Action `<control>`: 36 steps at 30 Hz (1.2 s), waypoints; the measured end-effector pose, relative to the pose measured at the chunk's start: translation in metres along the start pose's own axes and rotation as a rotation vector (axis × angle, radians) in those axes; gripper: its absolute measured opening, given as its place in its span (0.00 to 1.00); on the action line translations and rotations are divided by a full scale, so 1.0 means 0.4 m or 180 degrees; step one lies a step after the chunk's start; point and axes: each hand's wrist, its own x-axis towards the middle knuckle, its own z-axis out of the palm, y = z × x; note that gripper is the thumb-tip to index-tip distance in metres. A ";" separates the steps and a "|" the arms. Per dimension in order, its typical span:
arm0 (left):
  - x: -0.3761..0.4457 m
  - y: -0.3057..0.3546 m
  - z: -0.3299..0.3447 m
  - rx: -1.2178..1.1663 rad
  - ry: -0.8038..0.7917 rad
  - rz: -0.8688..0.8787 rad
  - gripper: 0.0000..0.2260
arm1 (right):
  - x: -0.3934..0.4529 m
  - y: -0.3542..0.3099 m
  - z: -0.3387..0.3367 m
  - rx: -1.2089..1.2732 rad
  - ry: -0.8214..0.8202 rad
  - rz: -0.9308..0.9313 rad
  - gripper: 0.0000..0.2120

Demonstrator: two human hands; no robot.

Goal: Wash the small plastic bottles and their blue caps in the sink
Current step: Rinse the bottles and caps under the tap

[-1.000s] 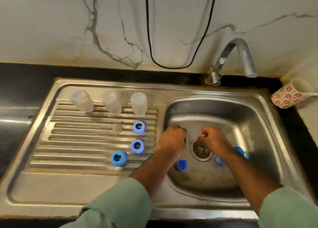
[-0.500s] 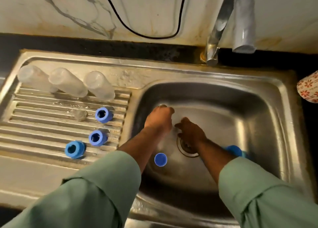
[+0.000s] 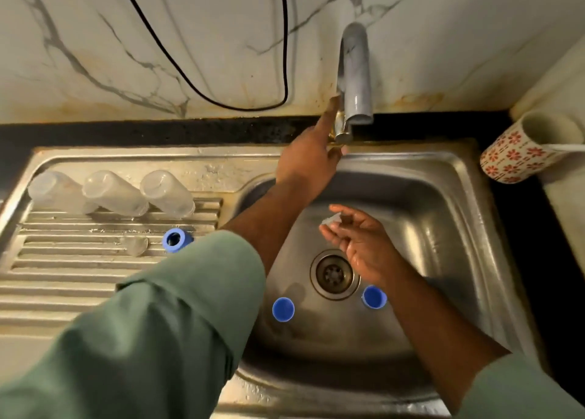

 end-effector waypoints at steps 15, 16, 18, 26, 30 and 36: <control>0.052 0.080 -0.071 0.0272 0.0002 -0.0507 0.09 | -0.002 -0.062 0.028 -0.3133 0.0670 -0.1739 0.11; 0.056 0.079 -0.070 0.0258 0.0024 -0.0531 0.09 | 0.010 -0.056 0.020 -0.3254 0.0647 -0.1753 0.11; 0.064 0.077 -0.066 0.0187 0.0048 -0.0544 0.09 | 0.026 -0.045 0.009 -0.3407 0.0555 -0.1790 0.13; 0.068 0.059 -0.048 -0.0020 0.0170 -0.0572 0.10 | 0.065 0.032 -0.020 -0.3361 0.0756 -0.1303 0.13; 0.076 0.044 -0.040 0.0020 0.0205 -0.0561 0.10 | 0.088 0.031 -0.014 -0.2945 0.0761 -0.0841 0.14; 0.092 0.032 -0.030 0.0153 0.0191 -0.0561 0.08 | 0.096 0.000 -0.033 -0.1325 0.0712 0.0158 0.07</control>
